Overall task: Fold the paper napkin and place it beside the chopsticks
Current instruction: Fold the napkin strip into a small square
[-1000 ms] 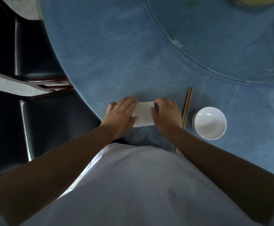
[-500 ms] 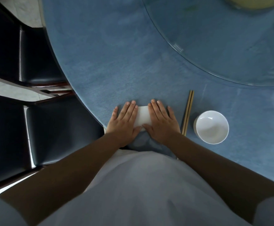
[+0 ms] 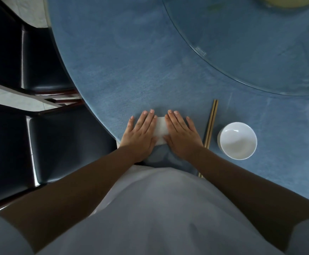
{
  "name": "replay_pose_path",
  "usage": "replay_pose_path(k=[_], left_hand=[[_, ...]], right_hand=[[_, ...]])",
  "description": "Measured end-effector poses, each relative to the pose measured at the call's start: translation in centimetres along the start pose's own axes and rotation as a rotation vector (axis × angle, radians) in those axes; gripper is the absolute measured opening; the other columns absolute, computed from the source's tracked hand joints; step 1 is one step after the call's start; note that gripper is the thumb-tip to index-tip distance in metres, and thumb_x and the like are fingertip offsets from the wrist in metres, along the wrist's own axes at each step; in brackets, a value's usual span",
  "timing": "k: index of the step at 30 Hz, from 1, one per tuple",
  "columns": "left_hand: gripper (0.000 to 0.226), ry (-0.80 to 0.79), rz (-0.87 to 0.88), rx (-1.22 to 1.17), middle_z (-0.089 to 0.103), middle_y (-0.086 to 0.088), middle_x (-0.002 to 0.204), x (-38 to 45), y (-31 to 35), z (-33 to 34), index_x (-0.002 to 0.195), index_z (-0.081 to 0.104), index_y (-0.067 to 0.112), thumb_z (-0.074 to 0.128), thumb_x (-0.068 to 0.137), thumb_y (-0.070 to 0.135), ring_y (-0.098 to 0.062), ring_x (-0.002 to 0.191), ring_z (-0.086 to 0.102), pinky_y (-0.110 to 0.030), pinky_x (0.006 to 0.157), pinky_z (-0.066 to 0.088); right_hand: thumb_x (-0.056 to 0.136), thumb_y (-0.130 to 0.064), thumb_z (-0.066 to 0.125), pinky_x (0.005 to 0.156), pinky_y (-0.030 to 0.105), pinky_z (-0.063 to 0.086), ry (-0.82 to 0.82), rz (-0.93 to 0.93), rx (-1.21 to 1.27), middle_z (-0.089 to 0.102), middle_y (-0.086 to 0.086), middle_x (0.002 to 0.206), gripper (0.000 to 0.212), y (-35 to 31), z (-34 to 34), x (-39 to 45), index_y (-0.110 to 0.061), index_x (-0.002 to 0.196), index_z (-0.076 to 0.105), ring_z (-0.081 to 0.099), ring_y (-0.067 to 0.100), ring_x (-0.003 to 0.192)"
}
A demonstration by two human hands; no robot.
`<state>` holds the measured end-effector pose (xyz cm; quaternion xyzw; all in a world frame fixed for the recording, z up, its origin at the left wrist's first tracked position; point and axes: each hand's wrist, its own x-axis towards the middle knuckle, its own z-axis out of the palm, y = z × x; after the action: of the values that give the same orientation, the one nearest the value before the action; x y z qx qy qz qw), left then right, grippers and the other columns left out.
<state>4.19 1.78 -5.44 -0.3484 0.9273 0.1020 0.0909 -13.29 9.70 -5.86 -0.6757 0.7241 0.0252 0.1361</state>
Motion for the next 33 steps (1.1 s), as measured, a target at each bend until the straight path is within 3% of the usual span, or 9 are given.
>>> replay_pose_path(k=[6,15,19,22,26,33], left_hand=[[0.081,-0.072,-0.036,0.017,0.005,-0.007,0.162,-0.1,-0.9,0.5,0.152,0.009,0.010,0.024,0.090,0.059,-0.023,0.148,0.003,-0.051,0.117,0.004],[0.115,-0.123,-0.094,-0.009,-0.012,-0.004,0.161,0.1,-1.2,-0.2,0.152,-0.002,0.013,0.025,0.069,0.088,-0.024,0.146,-0.016,-0.051,0.117,-0.006],[0.107,-0.049,-0.132,-0.154,0.006,-0.005,0.161,0.3,-0.7,-1.0,0.151,0.009,0.013,0.042,0.073,0.078,-0.025,0.147,0.000,-0.051,0.118,0.003],[0.082,0.022,-0.153,-0.203,0.019,-0.009,0.157,0.8,-0.5,-1.6,0.146,0.029,0.014,0.051,0.082,0.060,-0.029,0.144,0.012,-0.051,0.117,0.012],[0.059,0.037,-0.172,-0.246,0.024,-0.008,0.154,1.7,-0.6,-1.8,0.137,0.041,0.019,0.055,0.087,0.048,-0.030,0.140,0.018,-0.047,0.114,0.018],[0.055,0.042,-0.194,-0.292,0.035,-0.002,0.144,2.2,-1.4,-1.8,0.134,0.046,0.024,0.060,0.084,0.044,-0.027,0.131,0.028,-0.046,0.108,0.024]], right_hand=[[0.090,-0.059,0.038,0.113,0.050,0.019,-0.018,-0.012,-0.054,0.025,0.009,0.158,0.079,1.2,0.2,-0.1,-0.009,0.149,0.023,0.021,0.022,0.145],[0.079,-0.074,0.030,0.113,0.052,0.014,-0.097,0.041,0.002,0.013,0.008,0.161,0.096,1.5,-0.8,0.8,-0.010,0.149,0.015,0.008,0.022,0.147],[0.080,-0.047,0.050,0.100,0.046,0.028,0.051,0.017,0.040,0.048,0.007,0.140,0.060,1.9,-2.4,2.6,-0.015,0.131,0.045,0.038,0.025,0.130],[0.082,-0.031,0.057,0.093,0.043,0.030,0.075,0.018,0.038,0.056,0.005,0.123,0.031,2.0,-3.2,4.0,-0.017,0.109,0.060,0.044,0.028,0.117],[0.082,-0.026,0.058,0.091,0.042,0.031,0.001,0.073,0.137,0.055,0.004,0.112,0.018,1.8,-3.8,5.2,-0.019,0.097,0.062,0.044,0.028,0.112],[0.081,-0.015,0.054,0.083,0.036,0.032,-0.070,0.091,0.206,0.056,0.004,0.103,0.009,1.3,-4.4,5.5,-0.022,0.080,0.060,0.046,0.027,0.103]])
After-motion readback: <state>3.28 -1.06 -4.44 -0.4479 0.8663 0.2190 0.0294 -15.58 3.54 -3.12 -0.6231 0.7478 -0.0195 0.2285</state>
